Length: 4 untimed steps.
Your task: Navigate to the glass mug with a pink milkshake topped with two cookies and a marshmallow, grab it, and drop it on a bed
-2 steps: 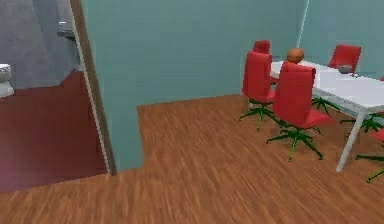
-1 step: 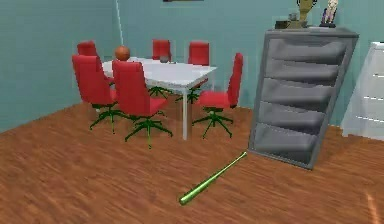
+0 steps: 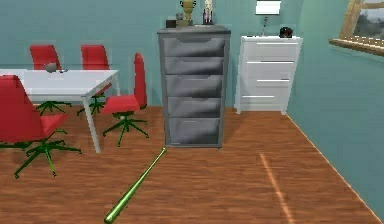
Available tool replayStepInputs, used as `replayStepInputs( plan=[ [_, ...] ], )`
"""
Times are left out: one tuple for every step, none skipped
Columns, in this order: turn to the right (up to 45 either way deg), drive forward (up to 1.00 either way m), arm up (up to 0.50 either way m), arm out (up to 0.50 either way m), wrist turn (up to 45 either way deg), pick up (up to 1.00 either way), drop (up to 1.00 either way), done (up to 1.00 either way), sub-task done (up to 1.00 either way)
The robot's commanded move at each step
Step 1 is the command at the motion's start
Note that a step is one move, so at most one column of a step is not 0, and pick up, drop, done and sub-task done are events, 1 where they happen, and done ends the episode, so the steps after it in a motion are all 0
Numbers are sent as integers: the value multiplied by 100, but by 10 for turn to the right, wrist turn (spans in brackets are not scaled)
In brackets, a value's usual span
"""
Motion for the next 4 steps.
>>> replayStepInputs(
  plan=[
    [0,5,0,0,0,0,0,0,0],
    [-450,0,0,0,0,0,0,0,0],
    [-210,0,0,0,0,0,0,0,0],
    [0,100,0,0,0,0,0,0,0]
  ],
)
